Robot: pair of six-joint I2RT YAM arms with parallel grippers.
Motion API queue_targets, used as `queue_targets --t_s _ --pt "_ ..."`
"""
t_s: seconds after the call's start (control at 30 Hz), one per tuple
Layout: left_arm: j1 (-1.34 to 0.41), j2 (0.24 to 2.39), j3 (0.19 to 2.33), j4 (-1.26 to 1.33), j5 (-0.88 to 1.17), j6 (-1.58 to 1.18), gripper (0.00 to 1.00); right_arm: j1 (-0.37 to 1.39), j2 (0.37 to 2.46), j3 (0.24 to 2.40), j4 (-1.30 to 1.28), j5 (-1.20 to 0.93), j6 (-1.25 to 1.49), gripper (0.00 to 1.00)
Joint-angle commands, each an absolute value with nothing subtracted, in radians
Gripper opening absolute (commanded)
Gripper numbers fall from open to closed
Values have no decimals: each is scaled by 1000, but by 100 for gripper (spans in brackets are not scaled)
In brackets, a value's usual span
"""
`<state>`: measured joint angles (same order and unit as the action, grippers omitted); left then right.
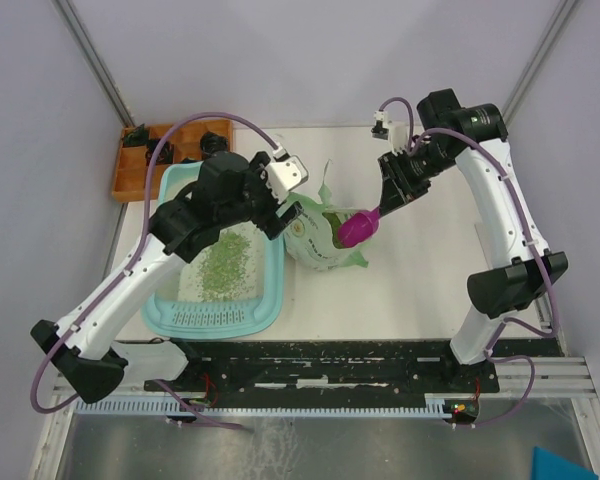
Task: Fill the litter box with clean litter
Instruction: 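Scoop the cat litter from the cat litter bag.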
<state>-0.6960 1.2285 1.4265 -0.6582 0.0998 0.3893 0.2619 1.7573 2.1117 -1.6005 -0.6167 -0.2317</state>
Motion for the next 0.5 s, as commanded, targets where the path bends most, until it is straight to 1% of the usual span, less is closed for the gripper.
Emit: queue_targets --t_s 0.0,0.13,0.3,0.47 --pt "-698 1225 1414 -653 125 496 89 264 1762 2158 -1703 -578 -234 2" --pt "-699 1266 1387 -616 105 555 90 264 1767 2155 -1703 -580 -235 2" --pt "-696 1272 1361 -502 98 607 93 267 1755 2140 -1707 -589 -236 2" --pt "-693 1305 1383 -473 87 652 94 271 1734 2110 -1706 -599 -239 2"
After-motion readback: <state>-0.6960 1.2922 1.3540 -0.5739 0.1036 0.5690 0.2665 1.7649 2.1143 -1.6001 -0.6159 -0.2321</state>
